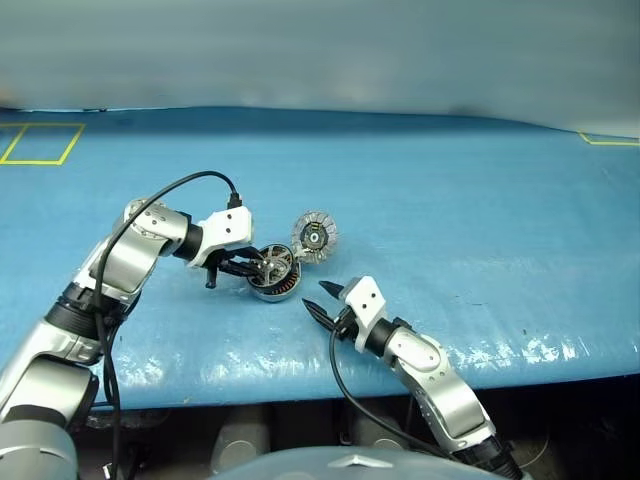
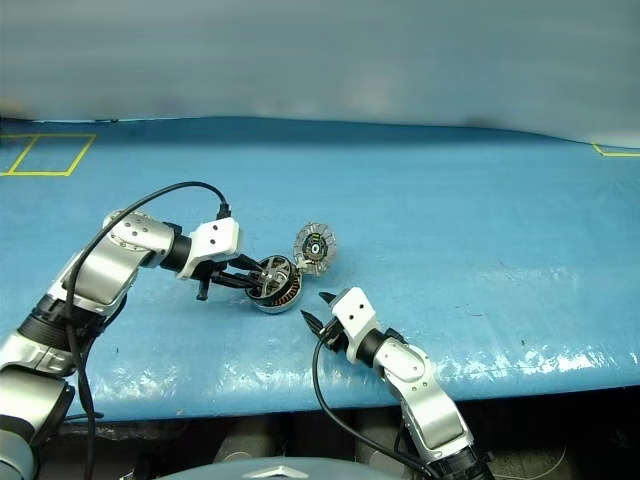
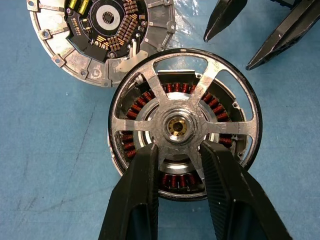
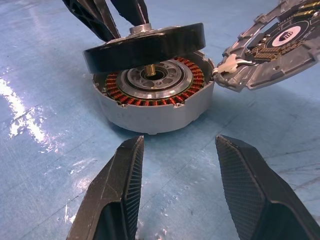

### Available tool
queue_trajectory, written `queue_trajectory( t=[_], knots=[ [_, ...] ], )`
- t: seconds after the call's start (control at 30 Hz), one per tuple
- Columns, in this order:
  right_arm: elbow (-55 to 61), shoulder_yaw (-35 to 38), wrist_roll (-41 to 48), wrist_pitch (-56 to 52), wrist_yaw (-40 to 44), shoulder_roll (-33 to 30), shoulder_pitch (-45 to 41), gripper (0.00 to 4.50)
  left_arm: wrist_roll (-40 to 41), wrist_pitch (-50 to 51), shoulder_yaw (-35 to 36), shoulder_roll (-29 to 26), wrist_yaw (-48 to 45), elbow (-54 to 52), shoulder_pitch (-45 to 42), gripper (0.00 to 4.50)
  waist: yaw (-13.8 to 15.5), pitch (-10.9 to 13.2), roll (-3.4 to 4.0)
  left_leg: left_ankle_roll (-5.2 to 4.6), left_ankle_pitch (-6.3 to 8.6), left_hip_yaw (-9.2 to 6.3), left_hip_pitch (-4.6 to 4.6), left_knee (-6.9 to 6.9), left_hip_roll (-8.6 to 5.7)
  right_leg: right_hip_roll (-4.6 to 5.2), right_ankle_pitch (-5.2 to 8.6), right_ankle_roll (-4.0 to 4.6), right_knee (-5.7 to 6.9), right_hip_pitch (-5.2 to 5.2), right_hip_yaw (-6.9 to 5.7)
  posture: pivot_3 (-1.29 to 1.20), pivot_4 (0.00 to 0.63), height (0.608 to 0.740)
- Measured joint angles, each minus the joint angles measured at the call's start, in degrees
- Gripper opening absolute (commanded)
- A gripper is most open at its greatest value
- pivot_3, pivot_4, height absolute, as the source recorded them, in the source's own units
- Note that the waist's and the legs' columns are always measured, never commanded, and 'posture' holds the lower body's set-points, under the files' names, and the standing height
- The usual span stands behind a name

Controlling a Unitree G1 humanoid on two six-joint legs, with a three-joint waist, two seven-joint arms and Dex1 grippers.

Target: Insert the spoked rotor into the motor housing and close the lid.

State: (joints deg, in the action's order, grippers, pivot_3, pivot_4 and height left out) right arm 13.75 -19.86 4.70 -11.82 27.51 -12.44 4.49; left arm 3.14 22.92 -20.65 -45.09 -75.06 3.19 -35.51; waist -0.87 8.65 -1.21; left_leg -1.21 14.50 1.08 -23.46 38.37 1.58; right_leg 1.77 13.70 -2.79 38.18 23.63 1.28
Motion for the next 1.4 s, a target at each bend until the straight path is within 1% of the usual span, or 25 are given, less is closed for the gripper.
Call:
queue_trajectory(
  t=[0.43,0.63,0.93,1.4],
  knots=[
    [0.0,0.0,0.0,0.0,-0.5,0.4,-0.1,2.39,-2.3,-0.5,-1.5,1.1,-1.3,1.7,-2.2,0.98,0.1,0.0,0.0,0.0,0.0,0.0,-0.02,0.21,0.01,-0.02,-0.02,0.01,0.07,-0.04,0.01,0.0,0.15,0.74],
    [-0.3,0.0,-0.1,0.0,-0.5,0.7,-0.3,2.39,-3.5,-0.7,-3.1,1.1,-3.2,1.7,-3.8,0.98,0.1,0.0,0.0,-0.01,0.0,0.01,-0.02,0.27,0.02,-0.02,-0.04,0.01,0.09,-0.06,0.03,0.0,0.15,0.74],
    [-0.6,0.0,-0.1,0.1,-0.9,1.0,-0.3,2.39,-5.0,-0.7,-3.6,2.8,-3.7,2.9,-5.0,0.98,0.2,0.0,0.01,-0.01,0.01,0.0,-0.04,0.4,0.01,-0.03,-0.04,0.01,0.11,-0.11,0.03,0.0,0.15,0.74],
    [-1.9,0.0,-0.1,0.3,-0.9,0.9,-1.2,2.39,-5.4,0.7,-3.7,2.0,-4.4,2.2,-4.8,0.98,-0.1,0.0,0.01,-0.03,0.02,0.0,-0.08,0.57,0.07,-0.1,-0.08,0.09,0.15,-0.08,0.11,0.0,0.15,0.74]
  ],
)
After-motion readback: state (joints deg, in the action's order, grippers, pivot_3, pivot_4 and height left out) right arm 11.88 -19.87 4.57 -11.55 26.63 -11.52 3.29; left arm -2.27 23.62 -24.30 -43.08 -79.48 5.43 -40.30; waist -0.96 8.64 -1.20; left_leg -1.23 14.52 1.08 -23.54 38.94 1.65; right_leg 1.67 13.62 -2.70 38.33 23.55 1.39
